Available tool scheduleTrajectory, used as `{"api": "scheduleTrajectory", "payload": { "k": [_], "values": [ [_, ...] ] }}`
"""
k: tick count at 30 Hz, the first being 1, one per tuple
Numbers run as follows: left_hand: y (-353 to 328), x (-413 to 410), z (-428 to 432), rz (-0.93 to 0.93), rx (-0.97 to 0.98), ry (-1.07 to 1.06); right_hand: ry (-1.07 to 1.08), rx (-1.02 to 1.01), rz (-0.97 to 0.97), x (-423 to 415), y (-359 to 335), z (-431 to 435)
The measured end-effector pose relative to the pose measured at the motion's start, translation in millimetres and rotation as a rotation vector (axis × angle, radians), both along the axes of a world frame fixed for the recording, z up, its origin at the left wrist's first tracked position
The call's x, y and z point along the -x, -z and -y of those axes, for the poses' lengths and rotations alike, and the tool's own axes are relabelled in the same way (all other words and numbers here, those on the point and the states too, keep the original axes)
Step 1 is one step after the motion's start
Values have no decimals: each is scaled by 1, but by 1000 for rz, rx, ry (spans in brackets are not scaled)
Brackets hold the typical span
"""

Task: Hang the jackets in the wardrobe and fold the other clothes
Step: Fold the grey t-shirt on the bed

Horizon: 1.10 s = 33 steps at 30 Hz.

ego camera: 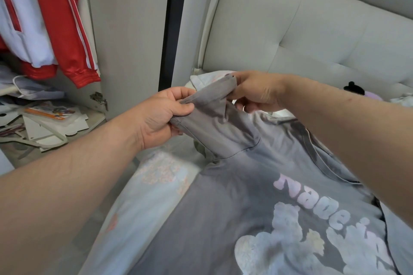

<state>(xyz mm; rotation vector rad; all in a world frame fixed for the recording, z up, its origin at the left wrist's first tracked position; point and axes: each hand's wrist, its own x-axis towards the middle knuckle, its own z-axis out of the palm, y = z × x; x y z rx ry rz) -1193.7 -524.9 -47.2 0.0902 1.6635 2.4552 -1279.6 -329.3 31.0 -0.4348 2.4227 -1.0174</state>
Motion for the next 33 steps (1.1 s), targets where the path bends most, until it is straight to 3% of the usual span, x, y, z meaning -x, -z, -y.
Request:
{"api": "scheduleTrajectory", "payload": {
  "k": [4, 6, 8, 11, 15, 17, 19, 22, 26, 28, 31, 33],
  "values": [
    [-4, -2, 1, -16, 548, 67, 187, 113, -221, 5, -7, 7],
    [-5, 2, -2, 0, 687, 4, 232, 171, -308, 7, -7, 11],
    [-5, 9, -5, 88, 577, -118, 254, 169, -452, 10, -9, 14],
    [-4, 13, -18, 301, 211, -174, 296, 150, -584, 12, -11, 16],
    [-1, -2, -44, 444, -310, -171, 302, 315, -332, 5, -5, 4],
    [4, -19, -62, 376, -343, -263, 312, 411, -225, -3, -2, -12],
    [15, -43, -84, 178, -50, -331, 332, 497, -162, -14, 3, -36],
    [27, -77, -114, -83, 588, -135, 428, 565, -118, -32, 11, -81],
    [42, -90, -136, -215, 1001, 111, 681, 611, 0, -49, 29, -130],
    [44, -86, -135, -242, 1104, 79, 690, 392, -48, -56, 45, -142],
    [46, -75, -128, -299, 1288, -84, 520, -319, -370, -63, 56, -152],
    [46, -68, -121, -386, 1418, -264, 392, -447, -567, -62, 49, -142]
  ]
}}
